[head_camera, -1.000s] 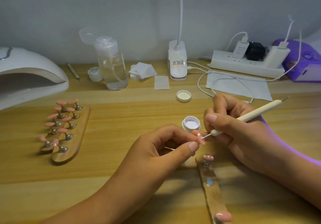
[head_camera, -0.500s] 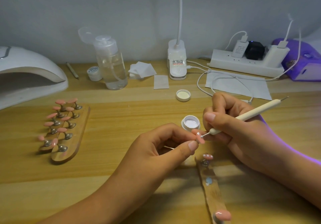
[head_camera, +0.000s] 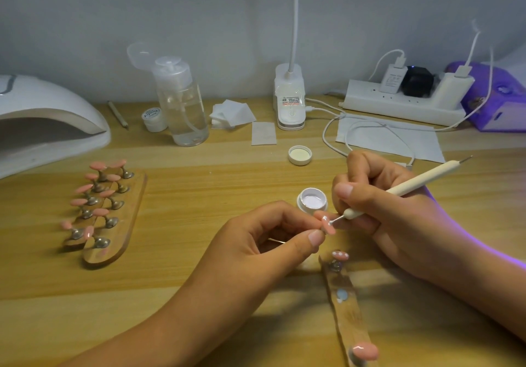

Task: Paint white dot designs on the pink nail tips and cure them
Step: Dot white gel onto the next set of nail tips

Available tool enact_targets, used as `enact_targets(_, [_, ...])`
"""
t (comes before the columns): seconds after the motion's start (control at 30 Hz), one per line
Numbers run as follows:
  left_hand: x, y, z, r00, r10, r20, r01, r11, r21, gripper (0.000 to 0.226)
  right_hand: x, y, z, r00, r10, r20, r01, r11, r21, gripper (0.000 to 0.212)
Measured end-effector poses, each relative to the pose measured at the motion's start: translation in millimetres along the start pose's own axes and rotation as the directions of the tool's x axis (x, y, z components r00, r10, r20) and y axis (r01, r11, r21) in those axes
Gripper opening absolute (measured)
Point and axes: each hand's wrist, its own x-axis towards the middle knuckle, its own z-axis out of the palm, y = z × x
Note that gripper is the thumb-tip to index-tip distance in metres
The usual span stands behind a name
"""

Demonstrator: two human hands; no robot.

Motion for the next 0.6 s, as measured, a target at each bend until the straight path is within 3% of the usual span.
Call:
enact_targets(0.27, [-0.6,0.3,-0.4,1.0,-0.016,0.003,0.016,1.0,-0.017,0.007,-0.6,-2.6,-0.5,0.999,-0.037,0.027,0.038,0.999,-0.013,0.028])
enact_targets(0.43, [-1.1,1.1,-0.3,0.999,-0.036,0.008,0.036,0.999,-0.028,0.009,3.3,-2.6,-9.0,0.98,-0.155,-0.123,0.122,0.963,-0.242,0.028])
enact_targets(0.53, [-1.1,1.3,-0.4,0.999,-0.042,0.01,0.042,0.999,-0.021,0.009,5.4,-2.5,-13.6,0.963,-0.243,-0.119,0.155,0.856,-0.493,0.011])
enact_targets(0.6, [-0.9,1.9,-0.4,0.999,-0.035,0.012,0.036,0.999,-0.021,0.009,5.3,0.5,-13.7,0.957,-0.276,-0.085,0.176,0.791,-0.586,0.011])
